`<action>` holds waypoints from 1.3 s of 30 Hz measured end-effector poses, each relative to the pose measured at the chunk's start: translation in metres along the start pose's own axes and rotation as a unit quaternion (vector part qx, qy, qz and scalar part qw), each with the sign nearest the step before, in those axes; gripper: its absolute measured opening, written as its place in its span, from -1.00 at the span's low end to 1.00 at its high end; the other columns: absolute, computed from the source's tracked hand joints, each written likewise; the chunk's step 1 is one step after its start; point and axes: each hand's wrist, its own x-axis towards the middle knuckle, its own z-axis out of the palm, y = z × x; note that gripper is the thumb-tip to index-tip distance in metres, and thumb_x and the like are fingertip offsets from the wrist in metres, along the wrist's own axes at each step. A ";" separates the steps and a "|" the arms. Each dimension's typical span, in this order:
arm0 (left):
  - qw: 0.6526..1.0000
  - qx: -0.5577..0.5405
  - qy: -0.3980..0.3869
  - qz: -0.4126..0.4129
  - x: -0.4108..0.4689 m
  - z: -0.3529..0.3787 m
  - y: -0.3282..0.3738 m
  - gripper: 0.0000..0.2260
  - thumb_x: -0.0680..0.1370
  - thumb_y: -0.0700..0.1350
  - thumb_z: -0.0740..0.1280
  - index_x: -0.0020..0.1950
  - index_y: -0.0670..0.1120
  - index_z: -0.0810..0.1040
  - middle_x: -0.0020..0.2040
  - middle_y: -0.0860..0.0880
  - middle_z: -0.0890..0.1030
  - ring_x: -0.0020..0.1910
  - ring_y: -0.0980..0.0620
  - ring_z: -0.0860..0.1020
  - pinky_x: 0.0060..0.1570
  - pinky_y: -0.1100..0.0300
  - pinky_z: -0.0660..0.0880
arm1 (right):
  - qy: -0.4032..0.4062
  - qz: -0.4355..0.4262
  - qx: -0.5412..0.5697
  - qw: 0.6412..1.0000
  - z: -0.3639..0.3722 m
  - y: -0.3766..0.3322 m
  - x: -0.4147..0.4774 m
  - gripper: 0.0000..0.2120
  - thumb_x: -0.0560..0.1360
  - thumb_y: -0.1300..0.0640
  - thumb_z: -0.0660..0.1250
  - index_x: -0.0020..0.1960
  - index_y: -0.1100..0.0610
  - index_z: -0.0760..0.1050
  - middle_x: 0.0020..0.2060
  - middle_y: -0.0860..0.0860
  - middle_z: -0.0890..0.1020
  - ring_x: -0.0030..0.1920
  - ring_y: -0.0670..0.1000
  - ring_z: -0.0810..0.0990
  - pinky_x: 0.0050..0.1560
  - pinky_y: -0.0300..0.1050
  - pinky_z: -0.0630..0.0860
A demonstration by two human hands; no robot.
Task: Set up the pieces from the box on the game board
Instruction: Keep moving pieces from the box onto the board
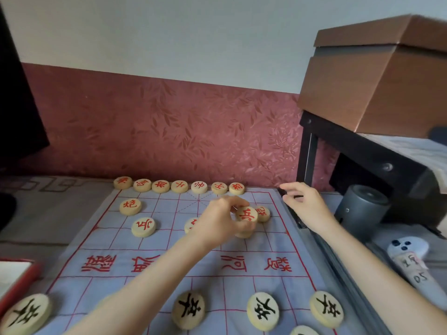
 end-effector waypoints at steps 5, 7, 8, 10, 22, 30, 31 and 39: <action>0.999 0.028 -0.033 0.006 0.019 0.048 0.024 -0.56 0.37 -0.01 0.45 0.21 -0.07 0.53 0.14 -0.05 0.56 0.08 0.05 0.52 0.05 0.32 0.41 | -0.006 0.030 0.023 0.999 -0.022 0.011 -0.027 -0.75 0.51 0.28 0.27 0.14 0.09 0.55 0.02 -0.05 0.61 0.03 -0.05 0.57 -0.07 -0.41 0.40; 0.998 0.042 -0.046 0.004 0.024 0.064 0.030 -0.55 0.37 0.00 0.45 0.22 -0.09 0.53 0.16 -0.08 0.55 0.13 0.00 0.51 0.13 0.22 0.43 | -0.001 0.044 0.027 0.999 -0.027 0.018 -0.036 -0.74 0.50 0.29 0.27 0.14 0.09 0.56 0.01 -0.05 0.62 0.01 -0.05 0.58 -0.10 -0.43 0.40; 0.997 0.051 -0.051 0.007 0.026 0.072 0.032 -0.55 0.38 -0.01 0.45 0.23 -0.10 0.53 0.16 -0.09 0.55 0.14 -0.01 0.51 0.15 0.21 0.42 | 0.001 0.049 0.028 0.998 -0.029 0.021 -0.039 -0.74 0.50 0.29 0.28 0.14 0.09 0.56 0.01 -0.05 0.62 0.01 -0.06 0.58 -0.10 -0.43 0.40; 0.996 0.067 -0.057 0.010 0.028 0.083 0.036 -0.56 0.39 0.00 0.43 0.23 -0.12 0.52 0.16 -0.11 0.56 0.16 -0.05 0.50 0.16 0.20 0.41 | 0.003 0.056 0.029 0.998 -0.032 0.027 -0.046 -0.74 0.50 0.29 0.28 0.14 0.10 0.56 0.02 -0.04 0.63 0.00 -0.06 0.58 -0.07 -0.42 0.40; 0.991 0.109 -0.072 0.007 0.023 0.097 0.038 -0.50 0.42 0.00 0.41 0.31 -0.15 0.45 0.23 -0.17 0.51 0.23 -0.12 0.43 0.18 0.12 0.38 | -0.025 0.062 0.014 0.998 -0.030 0.032 -0.067 -0.74 0.52 0.26 0.27 0.17 0.07 0.54 0.05 -0.10 0.60 0.04 -0.10 0.57 0.02 -0.35 0.41; 0.998 0.068 -0.016 0.008 0.015 0.055 0.035 -0.72 0.43 -0.07 0.42 0.09 -0.16 0.58 0.09 -0.13 0.56 0.09 -0.09 0.51 0.09 0.13 0.45 | -0.049 0.038 0.003 0.998 -0.019 0.005 -0.071 -0.73 0.52 0.25 0.27 0.18 0.05 0.52 0.03 -0.13 0.58 0.02 -0.13 0.57 -0.02 -0.40 0.44; 0.998 0.066 -0.008 0.000 0.011 0.044 0.033 -0.74 0.44 -0.08 0.41 0.09 -0.13 0.59 0.10 -0.10 0.57 0.08 -0.06 0.53 0.07 0.19 0.44 | -0.051 0.038 0.003 0.998 -0.018 0.001 -0.071 -0.74 0.52 0.24 0.27 0.18 0.05 0.52 0.03 -0.12 0.59 0.02 -0.12 0.57 -0.02 -0.39 0.44; 0.993 0.092 0.021 -0.069 -0.045 -0.061 0.008 -0.76 0.46 -0.09 0.38 0.13 -0.03 0.58 0.10 0.01 0.60 0.02 0.09 0.54 -0.03 0.24 0.44 | -0.080 0.001 0.007 0.997 0.012 -0.050 -0.078 -0.75 0.50 0.21 0.32 0.17 0.07 0.54 0.06 -0.10 0.61 0.05 -0.09 0.57 0.05 -0.29 0.45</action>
